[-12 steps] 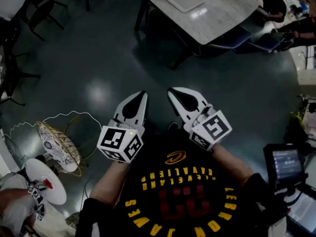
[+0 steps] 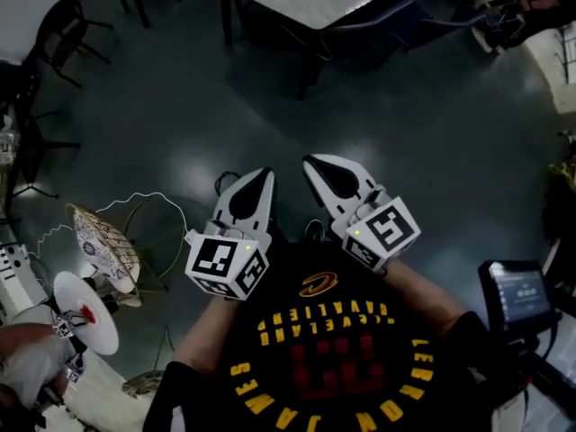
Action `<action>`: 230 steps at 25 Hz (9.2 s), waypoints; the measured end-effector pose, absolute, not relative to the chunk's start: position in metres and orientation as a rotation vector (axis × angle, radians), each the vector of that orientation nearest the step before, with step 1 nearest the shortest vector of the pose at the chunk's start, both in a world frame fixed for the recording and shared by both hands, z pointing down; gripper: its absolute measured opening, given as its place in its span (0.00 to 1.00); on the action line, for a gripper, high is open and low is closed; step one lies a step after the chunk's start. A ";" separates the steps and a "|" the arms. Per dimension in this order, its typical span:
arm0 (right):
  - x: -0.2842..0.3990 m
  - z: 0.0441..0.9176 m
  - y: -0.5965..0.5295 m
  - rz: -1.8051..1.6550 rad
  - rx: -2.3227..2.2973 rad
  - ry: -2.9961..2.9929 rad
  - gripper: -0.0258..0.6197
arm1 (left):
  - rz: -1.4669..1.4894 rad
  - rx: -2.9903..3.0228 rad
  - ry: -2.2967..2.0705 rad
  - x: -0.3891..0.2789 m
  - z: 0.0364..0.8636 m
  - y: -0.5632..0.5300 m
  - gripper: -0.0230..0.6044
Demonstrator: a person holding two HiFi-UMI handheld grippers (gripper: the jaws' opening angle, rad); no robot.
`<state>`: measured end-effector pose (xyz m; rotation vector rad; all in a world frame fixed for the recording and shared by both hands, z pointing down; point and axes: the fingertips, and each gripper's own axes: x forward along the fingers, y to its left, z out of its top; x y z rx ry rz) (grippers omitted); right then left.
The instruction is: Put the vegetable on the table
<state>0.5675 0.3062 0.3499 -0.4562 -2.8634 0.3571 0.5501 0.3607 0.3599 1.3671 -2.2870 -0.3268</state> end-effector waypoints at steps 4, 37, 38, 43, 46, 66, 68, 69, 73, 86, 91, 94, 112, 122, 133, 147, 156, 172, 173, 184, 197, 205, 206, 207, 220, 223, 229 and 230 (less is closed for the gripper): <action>0.633 0.356 0.288 0.431 -0.390 -2.838 0.05 | -0.257 1.370 -2.234 0.617 0.362 0.347 0.04; 0.495 0.352 0.328 0.365 -0.280 -2.870 0.05 | -0.293 1.415 -2.320 0.467 0.352 0.397 0.04; 0.490 0.351 0.330 0.357 -0.274 -2.867 0.05 | -0.300 1.415 -2.326 0.462 0.352 0.401 0.04; 0.464 0.346 0.334 0.328 -0.284 -2.858 0.05 | -0.367 1.397 -2.339 0.435 0.349 0.406 0.04; 0.446 0.351 0.334 0.348 -0.321 -2.836 0.05 | -0.376 1.375 -2.341 0.419 0.350 0.405 0.04; 0.263 0.340 0.237 0.474 -0.613 -2.799 0.05 | -0.295 1.134 -2.492 0.260 0.333 0.324 0.04; 0.253 0.342 0.235 0.481 -0.634 -2.788 0.05 | -0.299 1.106 -2.489 0.252 0.338 0.323 0.04; 0.248 0.345 0.236 0.486 -0.645 -2.780 0.05 | -0.300 1.091 -2.489 0.248 0.340 0.323 0.04; 0.224 0.358 0.242 0.481 -0.659 -2.744 0.05 | -0.316 1.058 -2.489 0.222 0.349 0.328 0.04; 0.064 0.344 0.274 0.450 -0.476 -2.813 0.05 | -0.344 1.221 -2.431 0.053 0.340 0.364 0.04; 0.016 0.339 0.294 0.482 -0.391 -2.846 0.05 | -0.318 1.301 -2.391 -0.002 0.333 0.381 0.04; 0.000 0.345 0.293 0.497 -0.335 -2.841 0.05 | -0.320 1.330 -2.359 -0.026 0.337 0.380 0.04; -0.124 0.353 0.183 0.613 -0.243 -2.848 0.05 | -0.224 1.382 -2.294 -0.151 0.341 0.270 0.04; -0.165 0.366 0.074 0.665 -0.117 -2.828 0.05 | -0.187 1.474 -2.201 -0.196 0.348 0.151 0.04; -0.132 0.369 -0.023 0.817 0.242 -2.835 0.05 | -0.092 1.689 -2.013 -0.186 0.344 0.050 0.04; -0.118 0.424 -0.091 1.060 0.649 -2.613 0.05 | 0.001 1.716 -1.754 -0.223 0.393 -0.026 0.04; -0.137 0.471 -0.113 1.112 0.747 -2.462 0.05 | 0.080 1.597 -1.688 -0.272 0.457 -0.052 0.04; -0.147 0.561 -0.129 1.225 0.762 -2.213 0.16 | 0.166 1.390 -1.434 -0.294 0.565 -0.067 0.10; -0.147 0.563 -0.129 1.226 0.762 -2.207 0.16 | 0.166 1.371 -1.425 -0.293 0.568 -0.064 0.09; -0.142 0.601 -0.128 1.245 0.729 -2.109 0.16 | 0.307 1.317 -1.349 -0.292 0.600 -0.061 0.10; -0.154 0.601 -0.118 1.278 0.702 -2.084 0.16 | 0.252 1.292 -1.295 -0.289 0.599 -0.058 0.09; -0.151 0.606 -0.121 1.326 0.668 -2.074 0.13 | 0.271 1.295 -1.273 -0.289 0.601 -0.062 0.09; -0.151 0.607 -0.120 1.348 0.667 -2.069 0.12 | 0.276 1.293 -1.271 -0.290 0.601 -0.062 0.09; -0.151 0.607 -0.120 1.370 0.669 -2.064 0.12 | 0.282 1.291 -1.269 -0.290 0.601 -0.062 0.09; -0.153 0.604 -0.128 1.435 0.727 -2.028 0.10 | 0.302 1.277 -1.258 -0.294 0.597 -0.062 0.09; -0.152 0.603 -0.124 1.459 0.734 -2.014 0.10 | 0.303 1.289 -1.256 -0.295 0.593 -0.063 0.08; -0.153 0.595 -0.122 1.493 0.762 -2.020 0.10 | 0.327 1.319 -1.239 -0.295 0.587 -0.064 0.08; -0.152 0.596 -0.121 1.496 0.768 -2.019 0.10 | 0.329 1.324 -1.230 -0.293 0.587 -0.064 0.08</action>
